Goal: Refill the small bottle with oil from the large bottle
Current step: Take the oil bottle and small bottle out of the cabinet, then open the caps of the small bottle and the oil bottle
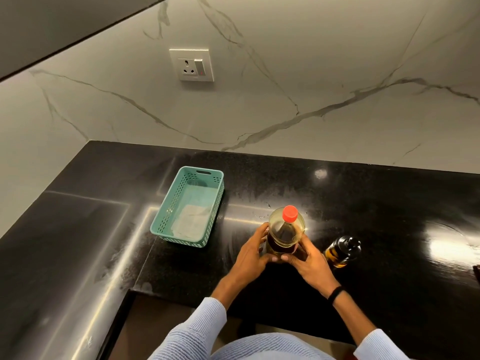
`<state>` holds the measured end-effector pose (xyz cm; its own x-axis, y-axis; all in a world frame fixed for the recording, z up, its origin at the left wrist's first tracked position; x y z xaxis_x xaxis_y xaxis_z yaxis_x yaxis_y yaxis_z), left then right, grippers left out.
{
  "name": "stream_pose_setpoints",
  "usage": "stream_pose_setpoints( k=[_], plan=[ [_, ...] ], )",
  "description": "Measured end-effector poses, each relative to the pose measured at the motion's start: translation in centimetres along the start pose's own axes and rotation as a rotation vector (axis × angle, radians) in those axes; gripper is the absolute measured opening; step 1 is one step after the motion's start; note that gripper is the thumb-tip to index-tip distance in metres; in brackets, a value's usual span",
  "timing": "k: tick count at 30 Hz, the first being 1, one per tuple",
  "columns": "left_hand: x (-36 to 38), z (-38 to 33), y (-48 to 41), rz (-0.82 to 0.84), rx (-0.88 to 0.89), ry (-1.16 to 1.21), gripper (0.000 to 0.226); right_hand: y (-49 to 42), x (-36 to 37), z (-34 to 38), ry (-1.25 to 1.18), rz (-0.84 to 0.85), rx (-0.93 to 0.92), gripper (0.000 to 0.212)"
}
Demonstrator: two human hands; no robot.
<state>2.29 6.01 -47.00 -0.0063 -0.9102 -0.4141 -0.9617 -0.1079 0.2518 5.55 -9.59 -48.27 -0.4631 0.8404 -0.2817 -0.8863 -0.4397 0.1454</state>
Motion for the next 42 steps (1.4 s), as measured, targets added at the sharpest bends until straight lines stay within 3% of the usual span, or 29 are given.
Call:
stream_pose_setpoints(
  k=[5,10,16,20,24,28,31,36,42],
  plan=[
    [-0.9,0.5,0.5,-0.033,-0.018,-0.005,0.092,0.4,-0.1,0.0,-0.026,-0.014,-0.005,0.086],
    [-1.1,0.2,1.3,-0.052,-0.025,-0.026,0.069,1.1,-0.9,-0.3,-0.014,-0.069,0.048,0.075],
    [-1.7,-1.5,3.5,-0.217,-0.049,0.027,0.035,3.5,-4.1,1.9,0.123,-0.223,0.081,0.045],
    [3.1,-2.2,4.5,0.034,-0.065,-0.047,0.035,5.1,-7.9,4.7,0.330,-0.356,0.023,0.032],
    [9.1,-2.2,3.7,0.274,-0.064,-0.131,0.058,5.5,-12.0,5.1,0.591,-0.440,0.098,0.043],
    [13.5,-1.8,0.7,0.265,-0.101,-0.164,0.092,3.9,-14.3,1.9,0.757,-0.302,0.342,0.075],
    [15.6,-1.3,-1.7,0.200,-0.136,-0.167,0.105,2.5,-14.2,0.0,0.775,-0.130,0.459,0.084],
    [17.3,-1.5,-3.6,0.084,-0.133,-0.111,0.103,1.1,-13.4,-0.3,0.805,-0.038,0.422,0.069],
    [17.9,-1.9,-3.7,0.018,-0.079,-0.047,0.079,1.2,-12.8,0.4,0.830,-0.017,0.379,0.058]
  ],
)
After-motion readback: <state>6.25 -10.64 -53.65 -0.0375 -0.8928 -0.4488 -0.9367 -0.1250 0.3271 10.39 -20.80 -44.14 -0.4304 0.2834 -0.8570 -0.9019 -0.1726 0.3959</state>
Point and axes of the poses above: each hand's wrist, its own y-axis away from the middle knuckle, its own x-axis out of the palm, z = x × y, the point moved 10 cm from there along -y, towards the middle knuckle, and after that the axes turned 6 degrees about -x, right-handed, at the moved point
